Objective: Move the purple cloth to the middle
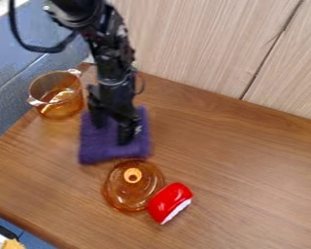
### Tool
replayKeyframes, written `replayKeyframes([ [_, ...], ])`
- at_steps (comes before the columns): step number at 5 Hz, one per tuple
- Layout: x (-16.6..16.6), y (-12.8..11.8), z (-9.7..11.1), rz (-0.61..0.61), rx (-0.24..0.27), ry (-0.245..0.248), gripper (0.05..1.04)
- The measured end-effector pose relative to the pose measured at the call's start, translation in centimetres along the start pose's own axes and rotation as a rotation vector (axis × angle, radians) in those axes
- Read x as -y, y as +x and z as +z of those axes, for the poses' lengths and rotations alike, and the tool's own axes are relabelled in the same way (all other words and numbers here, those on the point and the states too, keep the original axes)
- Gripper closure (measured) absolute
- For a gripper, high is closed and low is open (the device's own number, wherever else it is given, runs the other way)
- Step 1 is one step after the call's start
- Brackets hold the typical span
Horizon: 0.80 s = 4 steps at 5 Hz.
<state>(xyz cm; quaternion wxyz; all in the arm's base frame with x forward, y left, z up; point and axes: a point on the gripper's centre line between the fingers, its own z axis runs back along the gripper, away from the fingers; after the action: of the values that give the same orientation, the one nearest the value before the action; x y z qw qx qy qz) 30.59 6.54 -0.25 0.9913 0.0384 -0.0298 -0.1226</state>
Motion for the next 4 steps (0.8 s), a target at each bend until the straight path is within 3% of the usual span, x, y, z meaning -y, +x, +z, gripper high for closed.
replayKeyframes([
  [2,1.4,3.9,0.9,-0.015,0.048,-0.009,0.083],
  [4,2.5,6.8,1.3,-0.024,0.062,-0.016,0.083],
])
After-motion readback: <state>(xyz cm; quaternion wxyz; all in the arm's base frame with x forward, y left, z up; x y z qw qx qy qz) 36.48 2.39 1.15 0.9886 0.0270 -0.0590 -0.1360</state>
